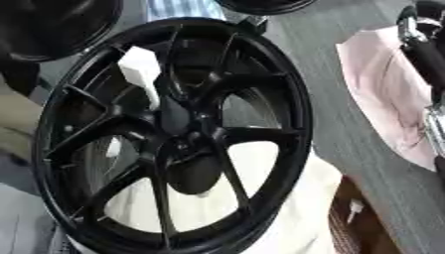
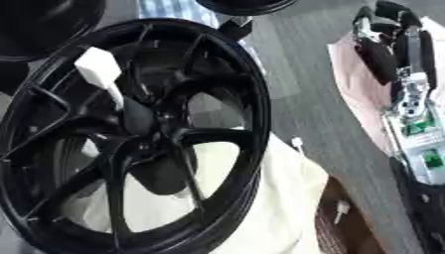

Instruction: Pull the pin out of the wheel hub.

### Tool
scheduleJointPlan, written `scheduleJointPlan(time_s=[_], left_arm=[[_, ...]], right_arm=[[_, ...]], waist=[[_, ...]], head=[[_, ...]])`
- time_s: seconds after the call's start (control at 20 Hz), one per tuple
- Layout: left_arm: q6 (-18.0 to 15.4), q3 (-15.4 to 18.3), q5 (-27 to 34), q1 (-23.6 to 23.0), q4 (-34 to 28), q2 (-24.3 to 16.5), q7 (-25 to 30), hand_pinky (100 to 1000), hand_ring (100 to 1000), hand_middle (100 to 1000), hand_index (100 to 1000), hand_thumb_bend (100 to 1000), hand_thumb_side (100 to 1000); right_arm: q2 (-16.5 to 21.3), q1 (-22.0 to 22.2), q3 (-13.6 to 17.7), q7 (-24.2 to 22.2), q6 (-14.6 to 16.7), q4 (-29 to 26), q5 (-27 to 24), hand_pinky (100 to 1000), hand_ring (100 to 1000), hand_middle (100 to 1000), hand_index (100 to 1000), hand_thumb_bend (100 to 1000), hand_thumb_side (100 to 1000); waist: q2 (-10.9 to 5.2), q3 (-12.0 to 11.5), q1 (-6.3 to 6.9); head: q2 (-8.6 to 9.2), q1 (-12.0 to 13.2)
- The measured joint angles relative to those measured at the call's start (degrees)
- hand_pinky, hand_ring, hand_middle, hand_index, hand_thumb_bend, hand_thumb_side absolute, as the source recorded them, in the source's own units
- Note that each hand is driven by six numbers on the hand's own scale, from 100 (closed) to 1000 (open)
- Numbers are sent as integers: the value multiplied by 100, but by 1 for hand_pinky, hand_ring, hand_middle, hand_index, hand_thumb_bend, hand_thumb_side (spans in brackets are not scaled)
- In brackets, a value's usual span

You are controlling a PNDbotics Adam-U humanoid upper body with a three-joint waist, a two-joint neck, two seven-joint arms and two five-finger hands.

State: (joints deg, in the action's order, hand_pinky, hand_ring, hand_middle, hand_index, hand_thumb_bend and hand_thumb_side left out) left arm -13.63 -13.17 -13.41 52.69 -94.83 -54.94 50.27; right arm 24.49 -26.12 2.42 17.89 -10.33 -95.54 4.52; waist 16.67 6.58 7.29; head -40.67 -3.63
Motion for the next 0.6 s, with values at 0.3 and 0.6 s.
scheduleJointPlan(time_s=[0.3,0.6], left_arm=[[-64,-344,-246,367,267,474,-64,789,752,742,834,471,800],[-139,-629,-356,618,569,759,-138,796,764,755,844,498,768]], right_arm=[[0,0,-1,-20,-1,0,1,880,806,812,845,165,554],[0,-3,-2,-42,15,0,0,879,805,811,845,166,553]], waist=[[-1,14,8],[-4,47,17]], head=[[-1,3],[-9,47]])
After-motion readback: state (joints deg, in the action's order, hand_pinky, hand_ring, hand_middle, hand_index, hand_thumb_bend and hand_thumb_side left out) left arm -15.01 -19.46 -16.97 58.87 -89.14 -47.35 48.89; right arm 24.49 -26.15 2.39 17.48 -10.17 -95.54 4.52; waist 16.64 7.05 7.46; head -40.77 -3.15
